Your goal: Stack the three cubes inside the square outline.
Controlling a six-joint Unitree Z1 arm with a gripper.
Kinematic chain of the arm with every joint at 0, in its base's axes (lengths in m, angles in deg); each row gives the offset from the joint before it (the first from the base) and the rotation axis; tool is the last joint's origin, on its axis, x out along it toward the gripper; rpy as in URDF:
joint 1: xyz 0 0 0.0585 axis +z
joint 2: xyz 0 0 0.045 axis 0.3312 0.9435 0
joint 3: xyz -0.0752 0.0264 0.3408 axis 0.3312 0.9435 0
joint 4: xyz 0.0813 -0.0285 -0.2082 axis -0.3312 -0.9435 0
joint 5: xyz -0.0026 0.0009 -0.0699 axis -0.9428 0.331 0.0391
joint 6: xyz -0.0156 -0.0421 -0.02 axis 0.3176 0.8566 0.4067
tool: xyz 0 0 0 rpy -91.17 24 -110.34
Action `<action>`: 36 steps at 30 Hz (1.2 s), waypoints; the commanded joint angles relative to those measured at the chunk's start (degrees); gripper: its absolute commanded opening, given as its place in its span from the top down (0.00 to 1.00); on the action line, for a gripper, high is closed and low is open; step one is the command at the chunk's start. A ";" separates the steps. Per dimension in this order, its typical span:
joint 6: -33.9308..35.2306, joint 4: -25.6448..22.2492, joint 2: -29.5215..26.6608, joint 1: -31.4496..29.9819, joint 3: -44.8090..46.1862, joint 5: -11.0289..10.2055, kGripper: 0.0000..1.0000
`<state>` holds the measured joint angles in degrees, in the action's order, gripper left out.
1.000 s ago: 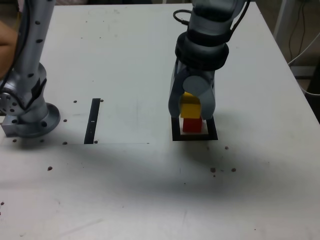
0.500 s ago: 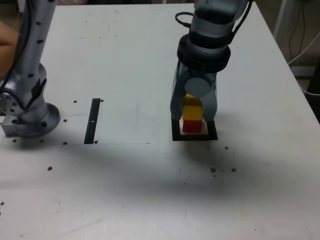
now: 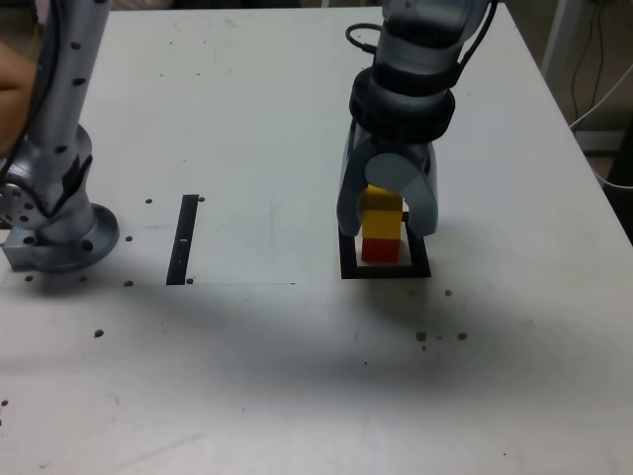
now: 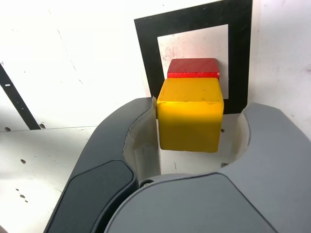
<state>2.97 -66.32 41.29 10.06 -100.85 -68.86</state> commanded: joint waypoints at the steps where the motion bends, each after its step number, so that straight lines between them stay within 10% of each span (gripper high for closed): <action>1: -0.10 0.11 -0.61 0.05 0.01 -0.27 0.04; 15: -2.77 -0.87 -4.74 1.17 -1.51 -1.50 0.01; 36: -19.59 -3.52 -4.23 18.63 -7.02 -7.82 0.01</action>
<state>-15.92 -69.75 36.49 27.91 -107.39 -76.54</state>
